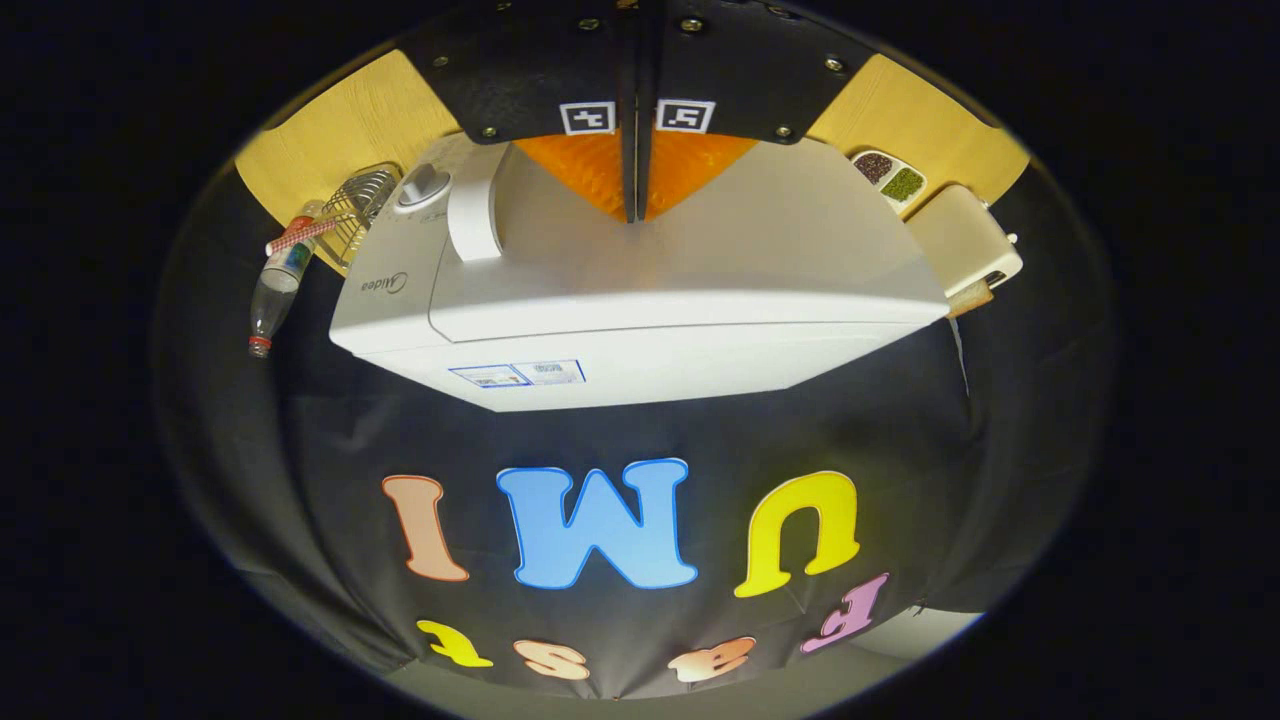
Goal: Open the microwave, put the food inside, and close the microwave door.
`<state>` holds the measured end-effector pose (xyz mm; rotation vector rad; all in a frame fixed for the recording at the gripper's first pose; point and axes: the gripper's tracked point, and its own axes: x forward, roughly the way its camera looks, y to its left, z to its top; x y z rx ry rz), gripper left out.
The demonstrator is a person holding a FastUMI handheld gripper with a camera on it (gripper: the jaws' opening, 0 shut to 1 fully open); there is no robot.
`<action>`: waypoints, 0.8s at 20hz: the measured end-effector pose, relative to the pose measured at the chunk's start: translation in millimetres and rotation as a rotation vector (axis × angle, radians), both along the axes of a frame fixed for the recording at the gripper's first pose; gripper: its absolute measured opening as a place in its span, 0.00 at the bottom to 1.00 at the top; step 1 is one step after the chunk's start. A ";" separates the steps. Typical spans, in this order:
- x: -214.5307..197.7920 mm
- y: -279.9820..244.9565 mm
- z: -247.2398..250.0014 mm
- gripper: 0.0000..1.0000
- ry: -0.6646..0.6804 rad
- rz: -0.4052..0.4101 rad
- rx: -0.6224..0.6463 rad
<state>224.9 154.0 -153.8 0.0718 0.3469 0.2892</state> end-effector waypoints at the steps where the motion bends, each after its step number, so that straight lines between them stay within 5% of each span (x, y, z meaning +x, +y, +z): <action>1: -5.6 -3.6 10.2 0.01 -0.027 -0.009 -0.005; 16: -178.3 -37.9 111.2 0.01 -0.204 -0.070 0.032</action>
